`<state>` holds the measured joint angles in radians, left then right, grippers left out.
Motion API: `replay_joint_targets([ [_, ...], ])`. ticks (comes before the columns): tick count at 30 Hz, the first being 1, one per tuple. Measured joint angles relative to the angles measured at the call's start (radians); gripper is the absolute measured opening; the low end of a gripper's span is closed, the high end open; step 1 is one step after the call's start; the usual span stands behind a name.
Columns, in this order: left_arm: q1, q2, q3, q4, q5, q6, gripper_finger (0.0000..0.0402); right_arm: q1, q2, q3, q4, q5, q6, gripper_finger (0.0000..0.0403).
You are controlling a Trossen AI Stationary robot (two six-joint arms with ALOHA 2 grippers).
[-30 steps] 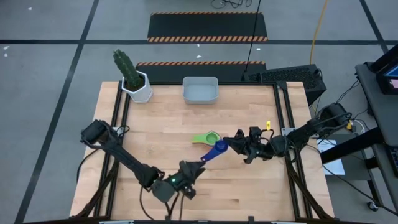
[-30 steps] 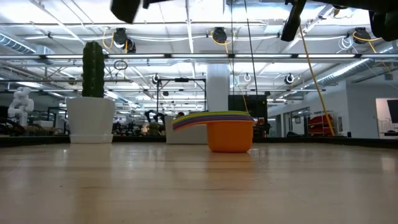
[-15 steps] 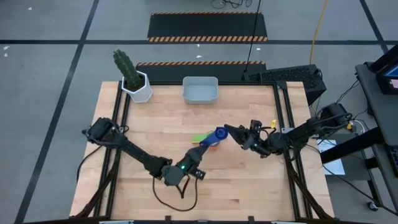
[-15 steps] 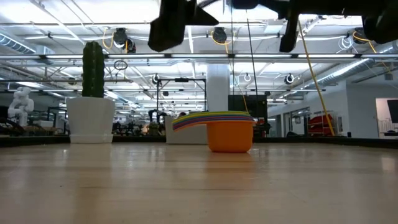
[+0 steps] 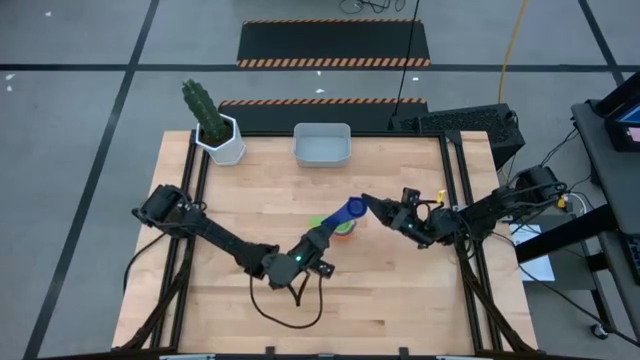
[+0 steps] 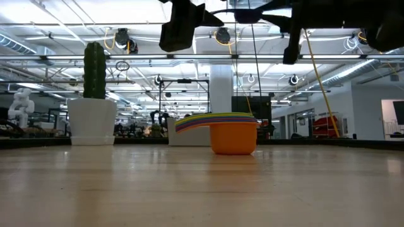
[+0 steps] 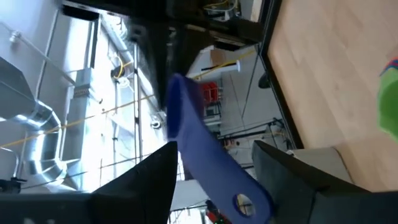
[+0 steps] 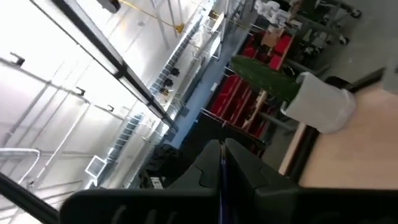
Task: Nest measuring cups in basket
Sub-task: Stack the violet measuring cup on top of the green measuring cup
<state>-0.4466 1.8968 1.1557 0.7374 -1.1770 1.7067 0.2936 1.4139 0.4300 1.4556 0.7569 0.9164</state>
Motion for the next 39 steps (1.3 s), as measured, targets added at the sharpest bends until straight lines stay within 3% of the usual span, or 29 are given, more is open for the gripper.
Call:
replay_joint_targets([
  [10, 0.037, -0.001, 0.000, 0.028, 0.020, 0.008, 0.0219, 0.000, 0.000, -0.078, 0.112, 0.001, 0.020, 0.0000],
  [14, 0.036, -0.001, 0.000, 0.028, 0.026, 0.002, 0.0184, 0.000, 0.000, -0.088, 0.113, 0.001, 0.049, 0.0000],
  [27, 0.036, -0.003, 0.001, 0.031, 0.101, -0.014, 0.0014, -0.002, 0.001, -0.089, 0.081, 0.017, 0.094, 0.0020],
  [34, 0.034, -0.004, 0.001, 0.020, 0.108, -0.018, 0.0008, -0.007, 0.001, -0.089, 0.022, 0.105, 0.169, 0.0042],
  [39, 0.029, 0.000, 0.000, 0.021, 0.109, -0.052, 0.0007, -0.007, 0.000, -0.089, 0.016, 0.110, 0.141, 0.0068],
])
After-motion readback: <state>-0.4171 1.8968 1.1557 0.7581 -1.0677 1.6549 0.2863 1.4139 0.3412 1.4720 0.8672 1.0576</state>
